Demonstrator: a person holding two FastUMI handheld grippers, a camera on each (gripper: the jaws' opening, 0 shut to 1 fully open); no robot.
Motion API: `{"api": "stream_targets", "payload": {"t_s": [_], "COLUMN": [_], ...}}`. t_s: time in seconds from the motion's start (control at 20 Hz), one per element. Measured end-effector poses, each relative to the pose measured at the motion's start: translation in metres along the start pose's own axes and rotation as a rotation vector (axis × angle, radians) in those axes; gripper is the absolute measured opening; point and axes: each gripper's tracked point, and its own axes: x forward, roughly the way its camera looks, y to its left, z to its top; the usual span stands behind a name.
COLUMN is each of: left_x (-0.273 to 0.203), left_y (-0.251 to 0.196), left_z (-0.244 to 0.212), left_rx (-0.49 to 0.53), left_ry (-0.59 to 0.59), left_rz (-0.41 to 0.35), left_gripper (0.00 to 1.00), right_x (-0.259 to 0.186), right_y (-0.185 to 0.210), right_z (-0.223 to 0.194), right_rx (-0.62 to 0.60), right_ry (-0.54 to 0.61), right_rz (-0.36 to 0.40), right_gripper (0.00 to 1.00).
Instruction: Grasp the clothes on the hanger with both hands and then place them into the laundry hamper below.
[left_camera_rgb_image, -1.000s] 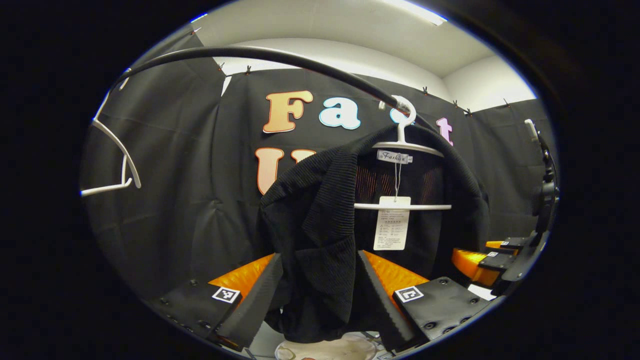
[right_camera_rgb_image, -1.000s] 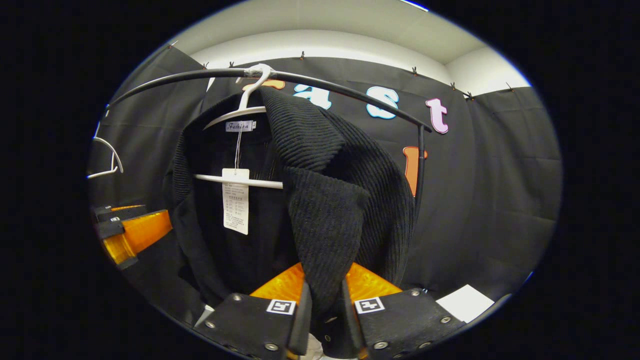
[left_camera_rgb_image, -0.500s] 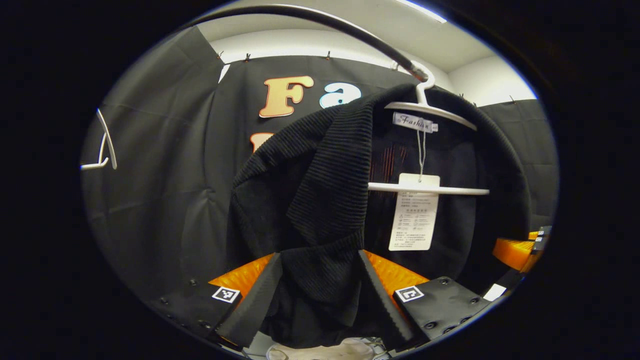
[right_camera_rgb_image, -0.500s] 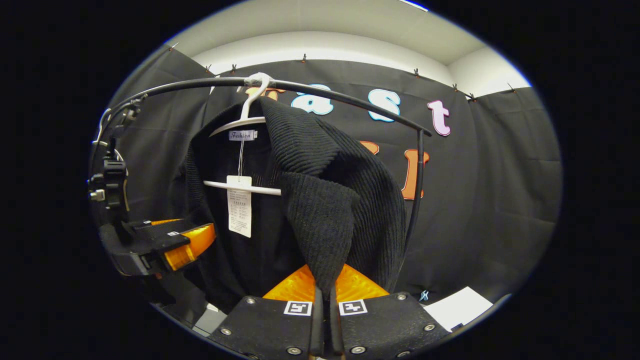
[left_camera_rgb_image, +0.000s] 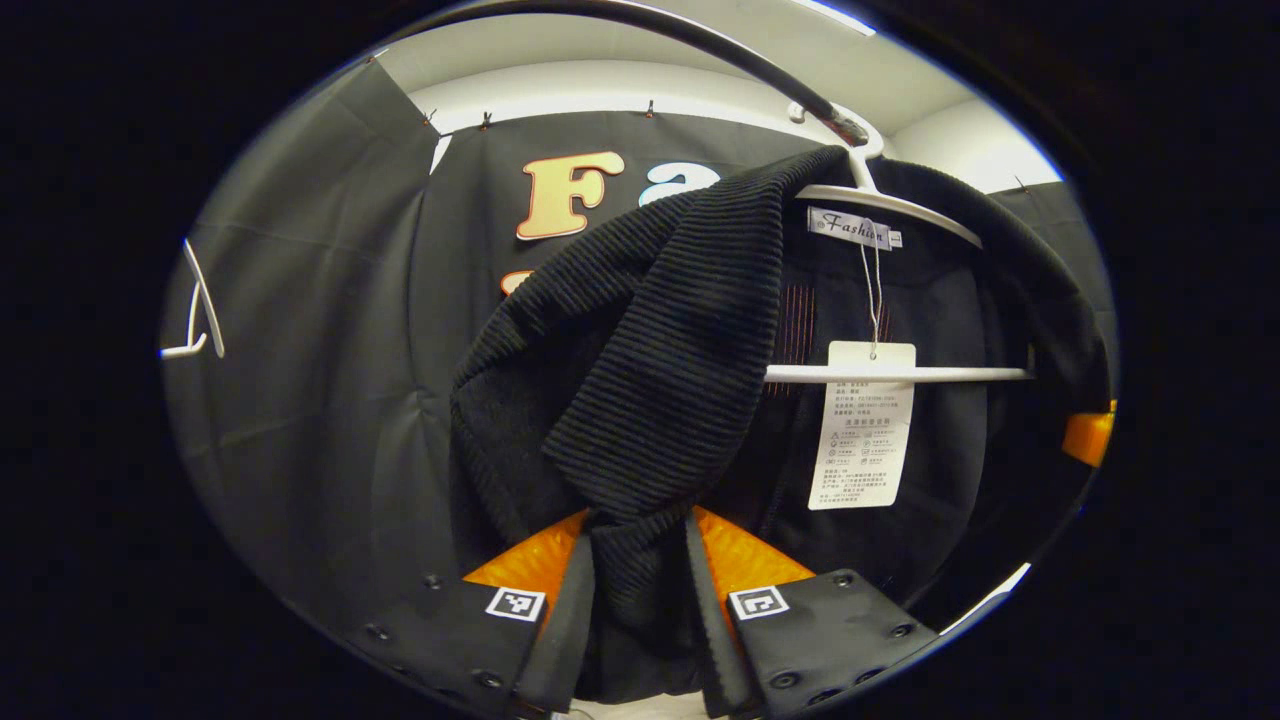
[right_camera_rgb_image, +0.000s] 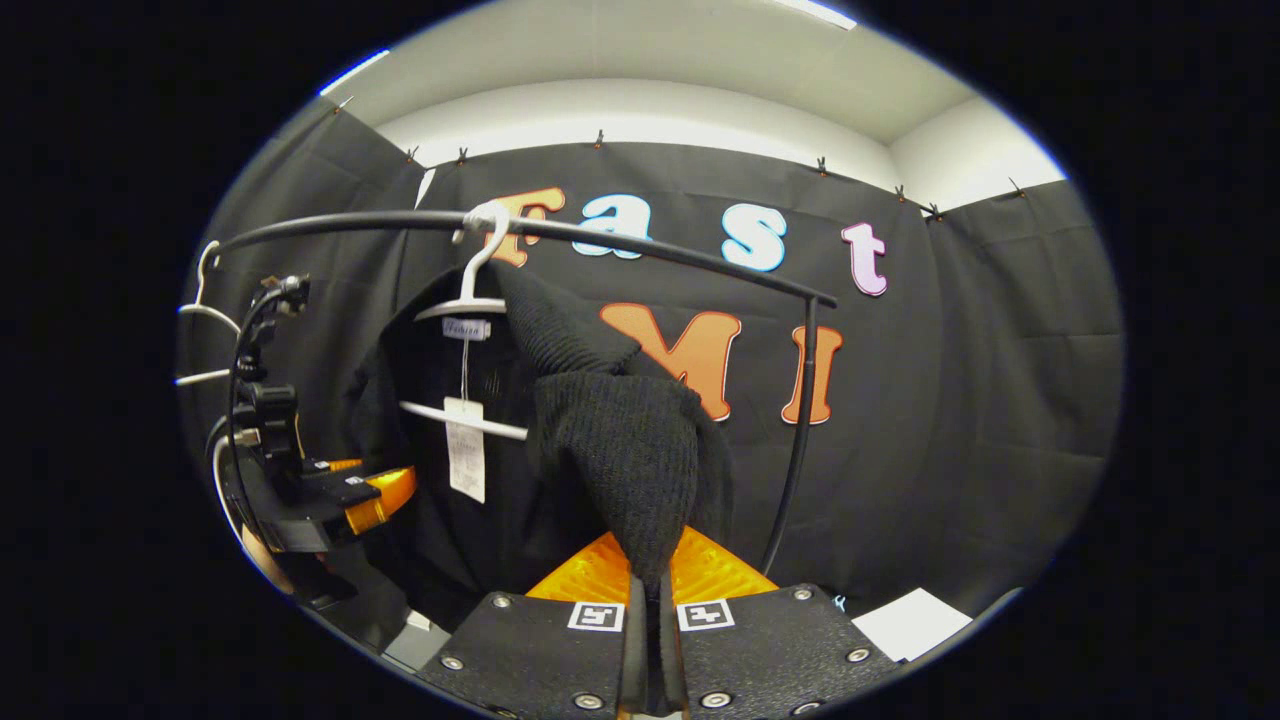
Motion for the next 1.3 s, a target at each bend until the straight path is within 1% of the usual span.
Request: {"api": "stream_targets", "payload": {"t_s": [0.05, 0.1, 0.15, 0.2, 0.25, 0.3, 0.35, 0.5, 0.6, 0.7, 0.75, 0.85, 0.9, 1.0, 1.05, 1.1, 1.15, 1.3], "left_x": [-0.002, -0.004, -0.006, -0.007, -0.008, -0.013, -0.012, -0.016, -0.021, -0.022, -0.024, -0.028, -0.032, -0.035, -0.034, -0.032, -0.031, -0.033], "left_y": [0.003, 0.004, 0.000, -0.001, 0.000, 0.009, 0.008, 0.006, 0.016, 0.018, 0.023, 0.033, 0.037, 0.044, 0.046, 0.048, 0.052, 0.070], "left_z": [0.001, 0.002, 0.001, 0.002, 0.005, 0.008, 0.011, 0.015, 0.020, 0.033, 0.039, 0.050, 0.054, 0.062, 0.066, 0.068, 0.071, 0.080], "left_rx": [0.007, 0.015, 0.021, 0.029, 0.037, 0.044, 0.048, 0.048, 0.049, 0.019, 0.010, 0.005, 0.006, 0.010, 0.012, 0.019, 0.031, 0.046], "left_ry": [0.002, 0.007, 0.020, 0.029, 0.029, 0.020, 0.017, 0.017, 0.012, -0.005, -0.011, -0.027, -0.031, -0.037, -0.040, -0.045, -0.049, -0.061], "left_rz": [0.015, 0.011, -0.011, -0.022, -0.027, 0.001, -0.012, -0.041, -0.022, -0.023, -0.020, -0.003, 0.006, 0.020, 0.025, 0.031, 0.046, 0.105], "left_gripper": [0.44, 0.34, 0.23, 0.21, 0.24, 0.24, 0.08, 0.08, 0.08, 0.10, 0.08, 0.07, 0.10, 0.08, 0.08, 0.08, 0.08, 0.05], "right_x": [-0.001, -0.002, 0.000, 0.002, 0.004, 0.006, 0.009, 0.014, 0.017, 0.026, 0.031, 0.043, 0.050, 0.065, 0.072, 0.079, 0.085, 0.104], "right_y": [-0.007, -0.013, -0.019, -0.024, -0.030, -0.036, -0.040, -0.052, -0.062, -0.070, -0.073, -0.078, -0.084, -0.098, -0.101, -0.104, -0.109, -0.108], "right_z": [0.006, 0.014, 0.020, 0.025, 0.029, 0.033, 0.039, 0.062, 0.081, 0.096, 0.100, 0.104, 0.103, 0.107, 0.113, 0.119, 0.123, 0.117], "right_rx": [0.000, -0.001, 0.000, -0.003, -0.012, -0.022, -0.031, -0.062, -0.081, -0.087, -0.085, -0.093, -0.107, -0.124, -0.120, -0.118, -0.121, -0.129], "right_ry": [-0.009, -0.022, -0.034, -0.041, -0.044, -0.051, -0.059, -0.087, -0.117, -0.141, -0.143, -0.143, -0.135, -0.135, -0.136, -0.140, -0.146, -0.132], "right_rz": [-0.008, -0.013, -0.020, -0.028, -0.037, -0.042, -0.042, -0.037, -0.035, -0.018, -0.002, 0.026, 0.030, 0.026, 0.028, 0.030, 0.033, 0.092], "right_gripper": [0.09, 0.05, 0.05, 0.05, 0.05, 0.05, 0.05, 0.04, 0.04, 0.04, 0.04, 0.04, 0.04, 0.04, 0.00, 0.03, 0.03, 0.03]}}
